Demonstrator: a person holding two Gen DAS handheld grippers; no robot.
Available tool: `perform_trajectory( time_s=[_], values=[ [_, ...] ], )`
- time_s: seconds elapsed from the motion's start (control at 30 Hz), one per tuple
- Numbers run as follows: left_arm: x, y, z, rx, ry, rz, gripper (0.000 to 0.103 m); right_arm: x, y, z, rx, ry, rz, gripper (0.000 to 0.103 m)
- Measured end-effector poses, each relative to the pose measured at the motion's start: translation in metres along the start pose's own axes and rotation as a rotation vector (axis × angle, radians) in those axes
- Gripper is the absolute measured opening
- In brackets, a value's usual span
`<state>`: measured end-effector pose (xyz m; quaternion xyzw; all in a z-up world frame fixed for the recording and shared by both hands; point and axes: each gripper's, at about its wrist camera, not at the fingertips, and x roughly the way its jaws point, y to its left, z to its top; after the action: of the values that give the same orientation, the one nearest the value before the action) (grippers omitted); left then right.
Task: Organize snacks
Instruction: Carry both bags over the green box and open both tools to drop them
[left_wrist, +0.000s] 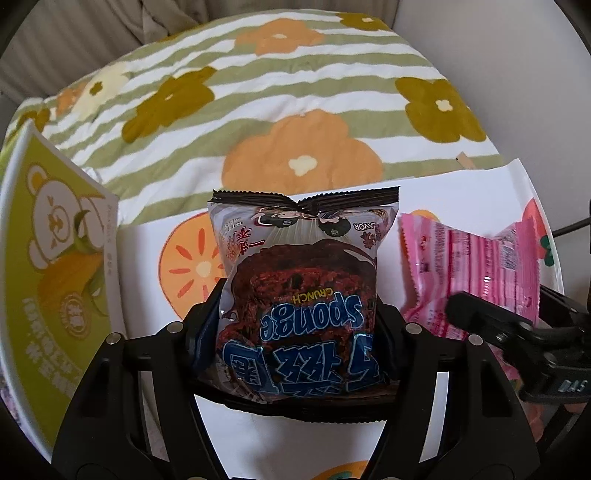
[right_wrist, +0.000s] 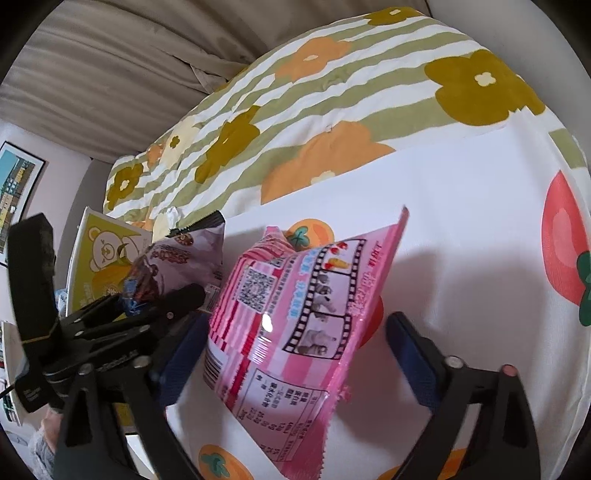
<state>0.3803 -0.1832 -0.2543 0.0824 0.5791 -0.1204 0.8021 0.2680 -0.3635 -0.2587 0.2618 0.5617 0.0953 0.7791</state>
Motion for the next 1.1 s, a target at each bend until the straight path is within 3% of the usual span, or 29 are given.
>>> perform_trajectory(
  time_s=[0.07, 0.17, 0.43, 0.63, 0.73, 0.9, 1.1],
  values=[
    [-0.006, 0.002, -0.001, -0.004, -0.008, -0.001, 0.064, 0.0, 0.004, 0.0, -0.008, 0.0, 0.022, 0.064],
    [-0.022, 0.007, -0.004, -0.014, -0.035, -0.014, 0.064, -0.006, 0.015, -0.001, -0.048, -0.017, -0.028, 0.059],
    [-0.097, 0.041, -0.008, -0.07, -0.149, -0.054, 0.064, -0.053, 0.061, 0.0, -0.162, -0.114, -0.066, 0.058],
    [-0.167, 0.1, -0.014, -0.112, -0.242, -0.055, 0.064, -0.084, 0.138, 0.004, -0.273, -0.195, -0.035, 0.058],
    [-0.194, 0.134, -0.021, -0.127, -0.274, -0.029, 0.064, -0.091, 0.185, 0.002, -0.308, -0.229, 0.02, 0.058],
    [-0.229, 0.205, -0.035, -0.173, -0.32, 0.018, 0.064, -0.085, 0.252, -0.006, -0.362, -0.256, 0.087, 0.058],
    [-0.238, 0.281, -0.035, -0.203, -0.328, 0.033, 0.064, -0.055, 0.311, -0.013, -0.373, -0.257, 0.113, 0.058]
  ],
)
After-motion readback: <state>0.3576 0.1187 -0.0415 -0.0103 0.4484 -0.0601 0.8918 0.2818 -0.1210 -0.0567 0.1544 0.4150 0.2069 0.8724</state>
